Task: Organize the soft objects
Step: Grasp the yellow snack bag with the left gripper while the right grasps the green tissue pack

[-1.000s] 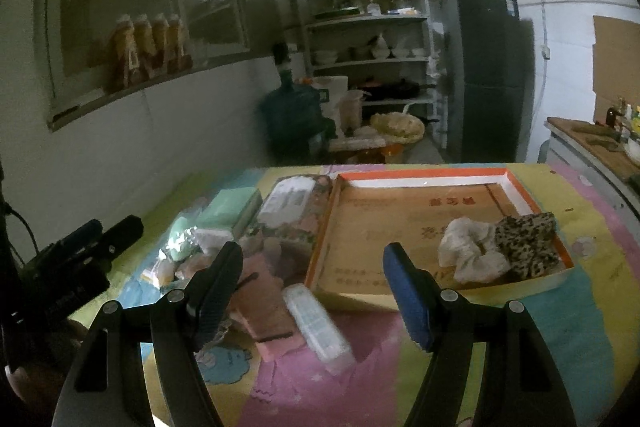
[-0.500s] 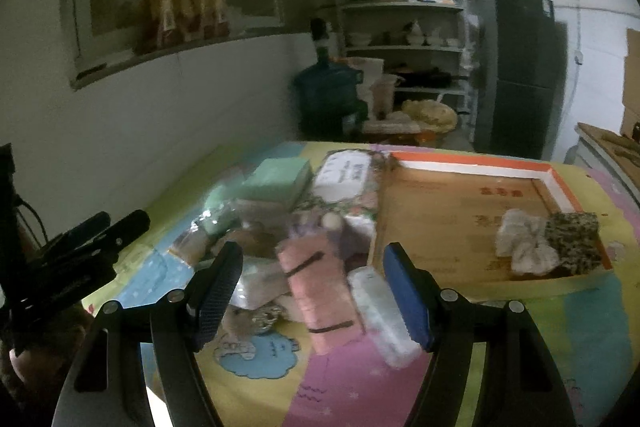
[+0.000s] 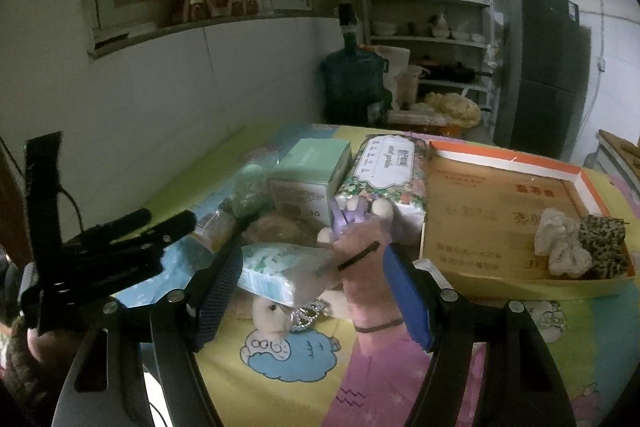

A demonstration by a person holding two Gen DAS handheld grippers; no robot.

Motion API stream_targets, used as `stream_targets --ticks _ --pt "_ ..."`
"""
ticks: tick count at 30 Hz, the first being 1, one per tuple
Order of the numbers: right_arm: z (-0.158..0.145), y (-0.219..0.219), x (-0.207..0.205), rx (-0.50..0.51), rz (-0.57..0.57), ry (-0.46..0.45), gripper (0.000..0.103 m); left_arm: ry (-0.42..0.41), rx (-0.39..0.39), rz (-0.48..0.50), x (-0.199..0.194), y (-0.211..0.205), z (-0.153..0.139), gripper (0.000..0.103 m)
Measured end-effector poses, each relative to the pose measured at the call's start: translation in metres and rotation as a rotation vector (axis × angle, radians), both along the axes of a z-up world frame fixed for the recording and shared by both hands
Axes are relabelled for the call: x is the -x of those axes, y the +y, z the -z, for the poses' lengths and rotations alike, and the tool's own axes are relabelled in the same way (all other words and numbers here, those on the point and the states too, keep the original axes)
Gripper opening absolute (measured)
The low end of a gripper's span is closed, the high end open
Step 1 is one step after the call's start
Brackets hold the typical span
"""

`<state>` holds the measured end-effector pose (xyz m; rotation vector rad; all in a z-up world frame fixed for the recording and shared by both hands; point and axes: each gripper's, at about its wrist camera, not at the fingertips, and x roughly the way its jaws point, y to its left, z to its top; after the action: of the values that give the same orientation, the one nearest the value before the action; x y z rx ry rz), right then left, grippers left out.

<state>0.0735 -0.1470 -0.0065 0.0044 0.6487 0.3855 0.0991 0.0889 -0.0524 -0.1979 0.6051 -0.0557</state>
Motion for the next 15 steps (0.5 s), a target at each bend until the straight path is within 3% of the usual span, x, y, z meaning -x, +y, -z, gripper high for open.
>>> stream_targets --ticks 8,14,15 --pt "0.003 0.001 -0.005 0.005 0.01 0.006 0.074 0.121 -0.009 0.033 -0.033 -0.004 0.024 0.087" --pt "0.006 0.002 -0.009 0.007 0.0 0.013 0.074 0.178 0.019 0.044 -0.042 -0.003 0.036 0.078" --pt "0.007 0.002 -0.01 0.008 -0.005 0.015 0.074 0.183 0.034 0.055 -0.043 -0.002 0.038 0.072"
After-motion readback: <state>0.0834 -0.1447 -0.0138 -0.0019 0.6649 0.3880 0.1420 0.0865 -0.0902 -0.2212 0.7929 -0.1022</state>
